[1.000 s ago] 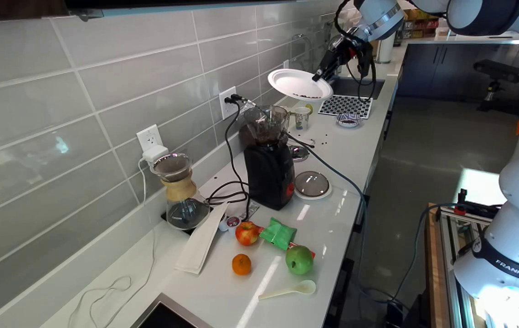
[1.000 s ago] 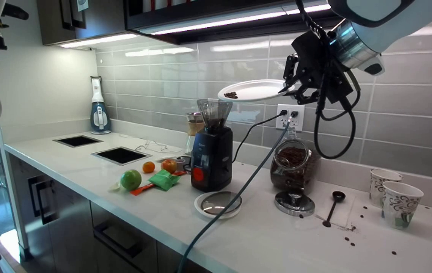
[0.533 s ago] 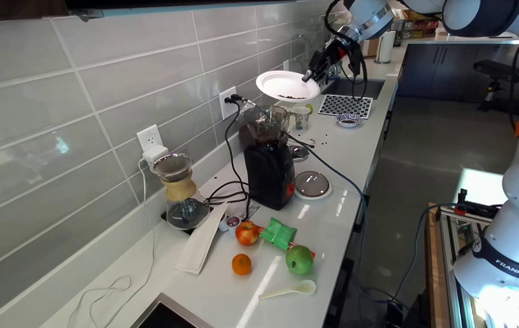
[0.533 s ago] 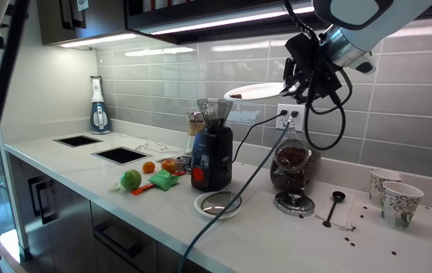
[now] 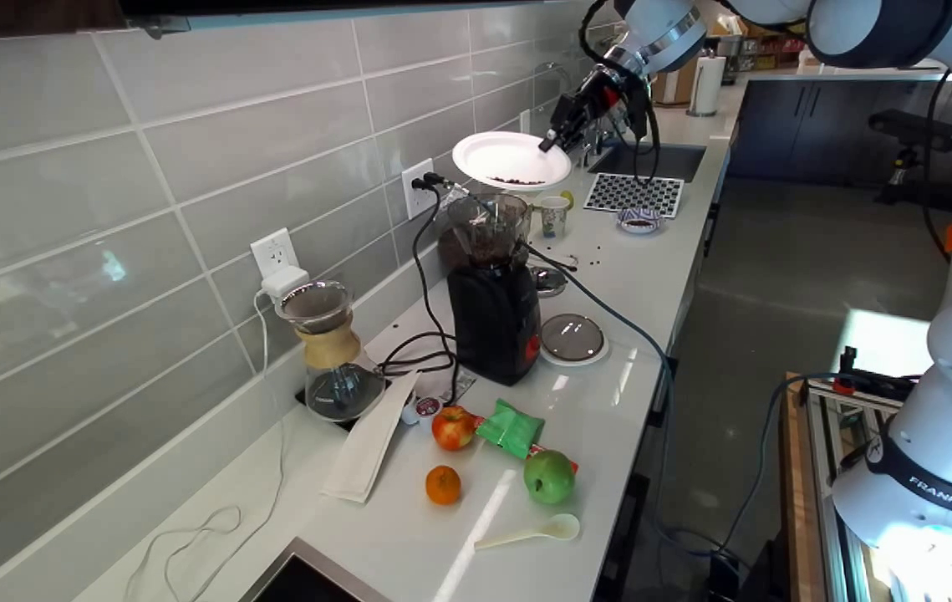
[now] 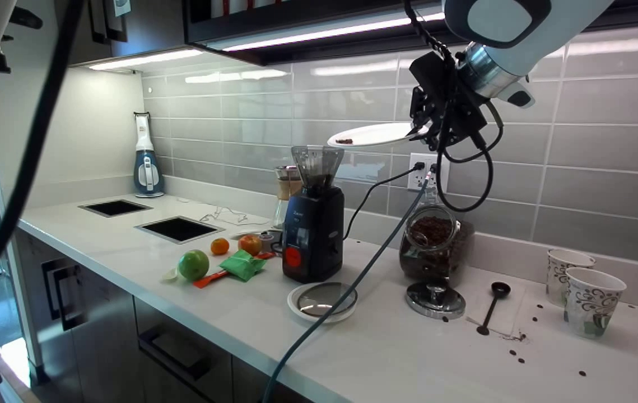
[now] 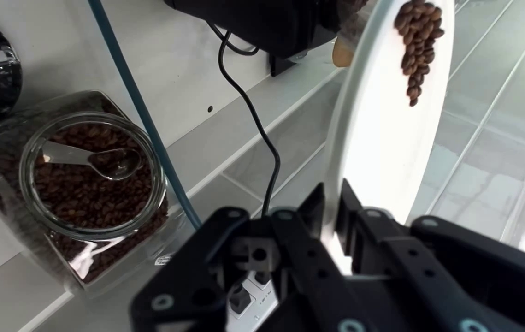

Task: Pour the coffee beans from the white plate into the coffeemaker.

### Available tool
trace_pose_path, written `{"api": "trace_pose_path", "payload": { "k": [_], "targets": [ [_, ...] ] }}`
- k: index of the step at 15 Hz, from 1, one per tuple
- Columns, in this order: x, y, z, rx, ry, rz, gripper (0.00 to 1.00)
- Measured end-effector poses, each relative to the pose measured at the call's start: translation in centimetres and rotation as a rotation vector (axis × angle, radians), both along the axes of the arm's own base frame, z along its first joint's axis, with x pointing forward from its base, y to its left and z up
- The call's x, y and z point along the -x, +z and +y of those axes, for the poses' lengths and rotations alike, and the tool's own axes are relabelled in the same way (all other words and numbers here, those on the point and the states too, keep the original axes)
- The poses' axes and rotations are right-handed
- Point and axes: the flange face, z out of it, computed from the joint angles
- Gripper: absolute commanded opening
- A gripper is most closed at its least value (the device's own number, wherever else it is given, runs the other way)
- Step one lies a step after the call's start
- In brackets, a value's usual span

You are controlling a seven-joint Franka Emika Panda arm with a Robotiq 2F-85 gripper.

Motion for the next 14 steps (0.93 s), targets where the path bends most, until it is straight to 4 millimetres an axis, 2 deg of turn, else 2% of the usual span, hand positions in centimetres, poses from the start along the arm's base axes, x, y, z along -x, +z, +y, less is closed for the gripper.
{"api": "trace_pose_path", "payload": {
  "k": [9, 14],
  "targets": [
    [-1.1, 0.9, 1.4, 0.038, -0.013, -0.021, 0.02],
    [-2.9, 0.6, 3.6, 0.081, -0.036, -0.034, 0.02]
  ]
}}
